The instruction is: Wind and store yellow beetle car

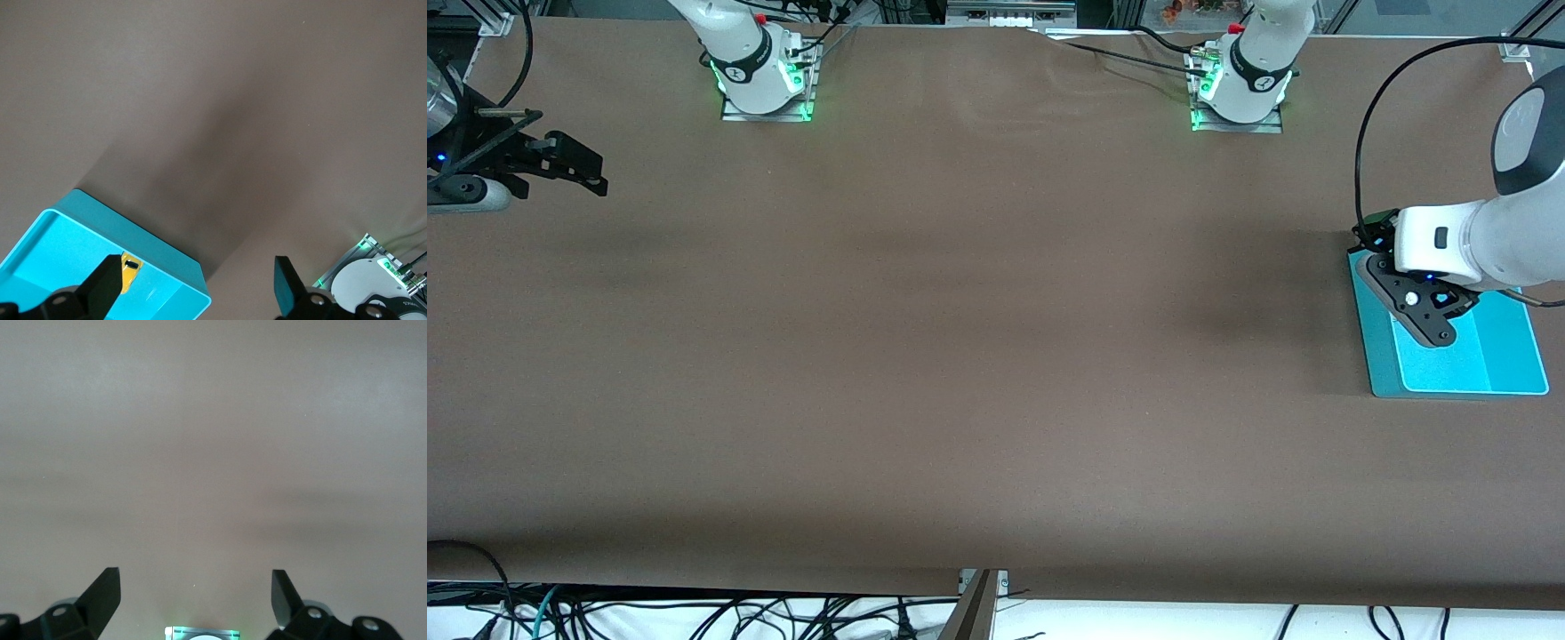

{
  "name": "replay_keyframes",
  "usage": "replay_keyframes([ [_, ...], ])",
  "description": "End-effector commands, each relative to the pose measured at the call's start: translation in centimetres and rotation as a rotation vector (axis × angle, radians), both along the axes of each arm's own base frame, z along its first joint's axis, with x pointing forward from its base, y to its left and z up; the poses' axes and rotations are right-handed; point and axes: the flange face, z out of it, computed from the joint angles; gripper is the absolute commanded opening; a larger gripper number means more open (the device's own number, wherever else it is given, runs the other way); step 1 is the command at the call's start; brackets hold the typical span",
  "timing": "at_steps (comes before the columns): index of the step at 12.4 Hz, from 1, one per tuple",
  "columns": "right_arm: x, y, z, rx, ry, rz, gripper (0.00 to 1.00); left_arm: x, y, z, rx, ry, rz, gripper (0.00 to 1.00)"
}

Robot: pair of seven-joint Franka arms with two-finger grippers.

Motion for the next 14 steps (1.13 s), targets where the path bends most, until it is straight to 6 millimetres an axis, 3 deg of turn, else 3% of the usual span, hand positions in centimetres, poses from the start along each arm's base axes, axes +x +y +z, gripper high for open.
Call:
replay_keyframes([
  [1,0.0,0.0,0.5,0.000,0.007,-0.008,1.00,-0.5,-0.1,1.3,0.037,-0.015,0.053,1.00],
  [3,0.0,0.0,0.5,0.000,0.008,-0.008,1.00,-0.7,-0.6,2.1,0.007,-0.037,0.106,1.00],
  [6,0.0,0.0,0.5,0.000,0.008,-0.008,1.00,-1.1,-3.8,3.9,0.073,-0.116,0.283,1.00],
  [8,0.0,0.0,0.5,0.000,0.008,-0.008,1.00,-2.9,-4.9,4.1,0.080,-0.164,0.404,1.00],
  [10,0.0,0.2,0.6,0.003,0.004,-0.006,1.00,-3.7,-4.7,4.1,0.061,-0.226,0.587,1.00],
  [14,0.0,0.1,0.6,0.006,0.005,-0.008,1.00,-5.0,-5.4,4.8,0.041,-0.218,0.705,1.00],
])
